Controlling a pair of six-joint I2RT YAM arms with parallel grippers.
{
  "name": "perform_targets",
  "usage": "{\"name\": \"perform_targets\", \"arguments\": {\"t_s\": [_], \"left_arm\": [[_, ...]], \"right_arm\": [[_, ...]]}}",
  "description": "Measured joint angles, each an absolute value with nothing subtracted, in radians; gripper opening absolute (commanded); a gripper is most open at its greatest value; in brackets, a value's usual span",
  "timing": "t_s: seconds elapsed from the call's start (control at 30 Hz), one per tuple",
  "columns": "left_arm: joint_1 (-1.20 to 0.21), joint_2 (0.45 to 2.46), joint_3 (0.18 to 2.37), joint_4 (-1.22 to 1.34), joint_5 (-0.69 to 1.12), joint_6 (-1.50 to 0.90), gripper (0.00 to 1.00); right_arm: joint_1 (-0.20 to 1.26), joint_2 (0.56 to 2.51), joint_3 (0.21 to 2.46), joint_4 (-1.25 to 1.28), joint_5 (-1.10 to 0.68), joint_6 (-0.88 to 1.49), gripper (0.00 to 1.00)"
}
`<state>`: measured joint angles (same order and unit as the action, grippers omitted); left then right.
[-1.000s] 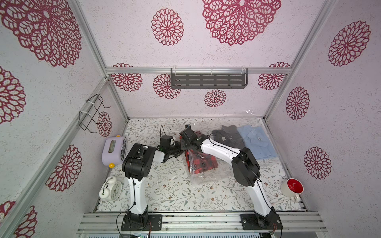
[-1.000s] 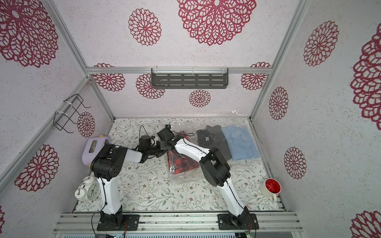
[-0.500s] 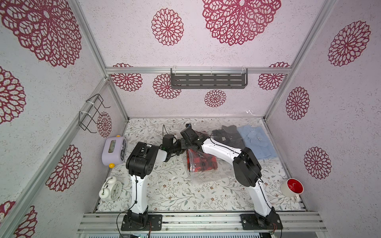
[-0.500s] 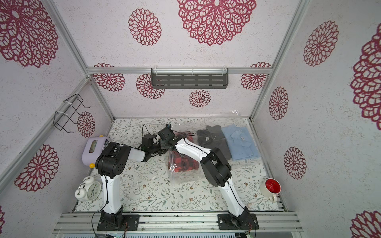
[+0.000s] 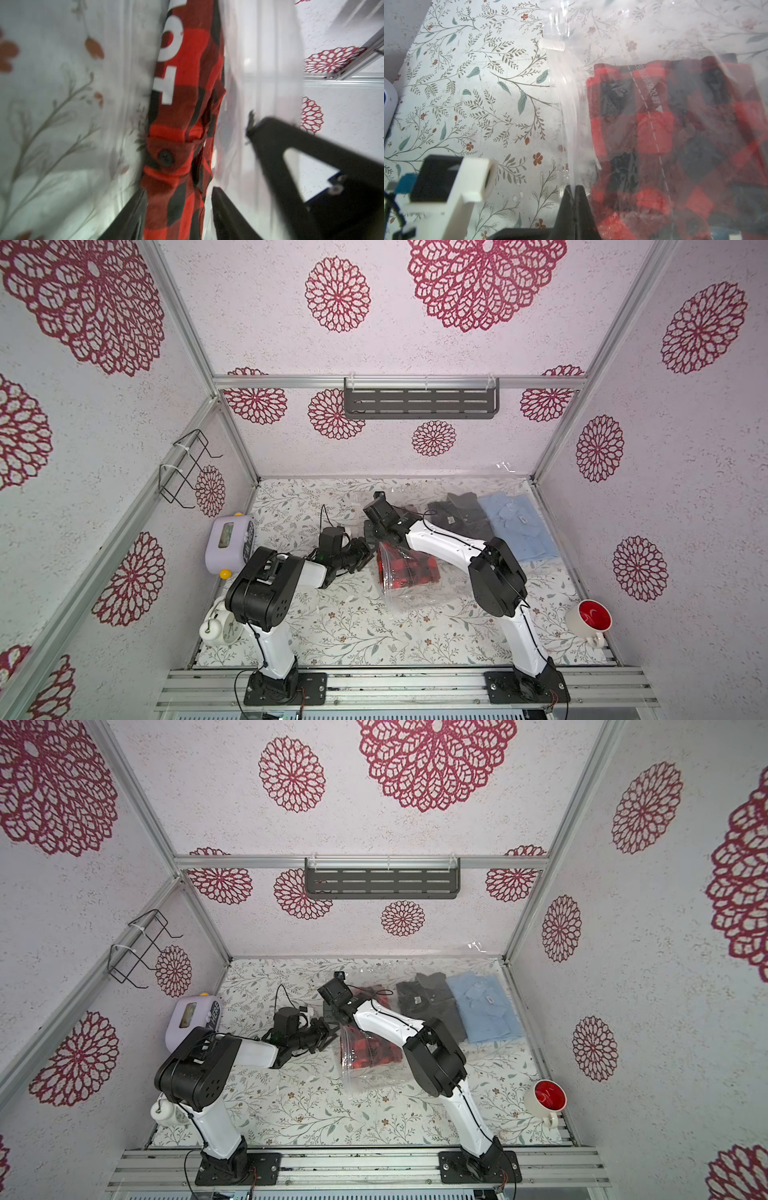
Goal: Place the folded shirt into the vacuum bag
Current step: Place the shirt in the vacuum bag.
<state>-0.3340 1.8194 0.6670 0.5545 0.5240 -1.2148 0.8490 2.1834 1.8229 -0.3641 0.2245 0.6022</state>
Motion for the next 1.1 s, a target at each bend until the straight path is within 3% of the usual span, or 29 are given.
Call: {"name": "perform_targets", "arguments": {"t_s": [0.1, 0.33, 0.43, 0.63, 1.1], "left_arm": [[-0.364, 1.816, 0.621, 0.542, 0.509, -1.210, 0.49], [-0.437, 1.861, 0.615, 0.615, 0.500, -1.252, 0.27], [-0.469, 1.890, 0.626, 0.645, 0.503, -1.276, 0.27], [-0.480, 1.876, 0.629, 0.635, 0.498, -1.285, 0.37], [-0.486, 1.917, 0.709, 0.612, 0.483, -1.277, 0.28]], "right_arm": [[0.849, 2.184, 1.823, -0.364, 0.222, 0.602, 0.00], [0.849, 2.184, 1.823, -0.365, 0.209, 0.602, 0.00], [0.849, 2.184, 1.823, -0.365, 0.205, 0.602, 0.00], [0.849, 2.184, 1.823, -0.366, 0.205, 0.602, 0.00], [0.849, 2.184, 1.823, -0.364, 0.205, 0.603, 0.00]]}}
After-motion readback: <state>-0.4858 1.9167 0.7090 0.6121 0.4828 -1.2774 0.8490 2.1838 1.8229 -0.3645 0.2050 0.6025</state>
